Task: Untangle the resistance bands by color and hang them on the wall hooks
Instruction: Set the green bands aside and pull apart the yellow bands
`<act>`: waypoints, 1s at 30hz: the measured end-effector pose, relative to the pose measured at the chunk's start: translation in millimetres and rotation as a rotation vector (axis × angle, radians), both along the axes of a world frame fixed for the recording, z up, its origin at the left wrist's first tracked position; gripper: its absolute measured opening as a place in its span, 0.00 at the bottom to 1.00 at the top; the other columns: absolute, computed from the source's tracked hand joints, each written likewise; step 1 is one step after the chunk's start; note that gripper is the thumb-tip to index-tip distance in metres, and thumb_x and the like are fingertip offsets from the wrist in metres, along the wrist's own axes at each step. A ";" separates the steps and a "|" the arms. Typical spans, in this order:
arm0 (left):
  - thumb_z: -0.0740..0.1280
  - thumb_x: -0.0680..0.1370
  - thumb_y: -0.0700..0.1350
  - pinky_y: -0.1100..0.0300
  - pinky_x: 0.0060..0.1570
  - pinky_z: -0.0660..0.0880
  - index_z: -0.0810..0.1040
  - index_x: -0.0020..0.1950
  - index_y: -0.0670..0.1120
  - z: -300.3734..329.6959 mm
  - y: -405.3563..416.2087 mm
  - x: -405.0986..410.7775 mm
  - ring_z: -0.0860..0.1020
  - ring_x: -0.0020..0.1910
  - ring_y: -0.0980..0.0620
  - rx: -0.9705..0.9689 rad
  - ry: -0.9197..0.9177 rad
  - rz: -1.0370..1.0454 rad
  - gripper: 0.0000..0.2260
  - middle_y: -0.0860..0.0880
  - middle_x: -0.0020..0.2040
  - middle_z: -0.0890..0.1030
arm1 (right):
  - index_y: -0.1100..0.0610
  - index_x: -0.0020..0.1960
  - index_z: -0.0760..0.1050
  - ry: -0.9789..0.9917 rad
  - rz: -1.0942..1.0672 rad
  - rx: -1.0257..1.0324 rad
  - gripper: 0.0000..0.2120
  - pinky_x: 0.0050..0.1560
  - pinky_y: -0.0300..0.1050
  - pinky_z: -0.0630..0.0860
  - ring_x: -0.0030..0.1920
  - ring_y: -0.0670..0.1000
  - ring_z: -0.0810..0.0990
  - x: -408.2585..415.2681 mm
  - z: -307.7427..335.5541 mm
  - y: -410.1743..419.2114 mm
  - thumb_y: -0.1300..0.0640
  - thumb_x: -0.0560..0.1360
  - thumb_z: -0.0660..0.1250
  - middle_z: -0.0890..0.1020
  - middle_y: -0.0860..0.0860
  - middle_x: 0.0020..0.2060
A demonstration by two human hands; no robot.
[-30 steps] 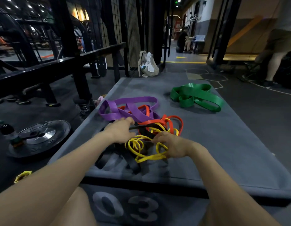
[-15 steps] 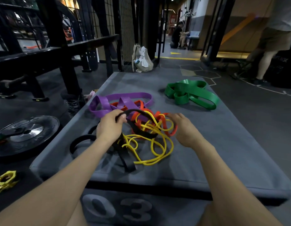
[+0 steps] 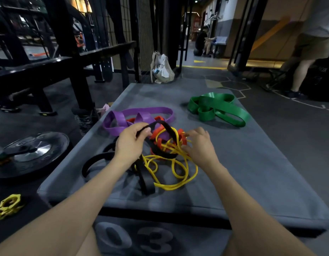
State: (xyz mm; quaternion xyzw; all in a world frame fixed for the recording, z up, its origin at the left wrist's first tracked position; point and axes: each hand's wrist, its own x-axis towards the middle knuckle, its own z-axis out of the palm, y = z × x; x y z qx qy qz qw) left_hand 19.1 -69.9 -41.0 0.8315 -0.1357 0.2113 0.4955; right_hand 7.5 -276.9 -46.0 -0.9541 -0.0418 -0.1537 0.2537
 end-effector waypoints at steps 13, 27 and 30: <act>0.64 0.78 0.38 0.67 0.51 0.71 0.82 0.53 0.43 95.8 -14.3 -15.2 0.78 0.50 0.55 0.092 -0.126 -0.048 0.08 0.54 0.46 0.80 | 0.49 0.45 0.75 0.093 0.380 0.174 0.06 0.44 0.38 0.69 0.43 0.49 0.76 -14.1 75.0 24.7 0.58 0.73 0.69 0.78 0.49 0.41; 0.65 0.78 0.42 0.64 0.44 0.66 0.82 0.52 0.42 123.5 4.2 -15.3 0.78 0.46 0.53 0.177 0.004 0.008 0.08 0.51 0.43 0.81 | 0.63 0.50 0.70 -0.139 0.073 -0.084 0.09 0.40 0.50 0.67 0.48 0.61 0.75 -9.5 132.3 11.1 0.58 0.74 0.63 0.77 0.61 0.47; 0.64 0.78 0.42 0.63 0.43 0.68 0.81 0.52 0.42 105.2 4.5 -17.6 0.77 0.46 0.53 0.183 0.072 -0.070 0.08 0.48 0.45 0.81 | 0.62 0.48 0.71 -0.115 0.080 -0.037 0.07 0.37 0.47 0.64 0.44 0.58 0.74 -12.1 124.7 5.6 0.59 0.73 0.64 0.77 0.58 0.42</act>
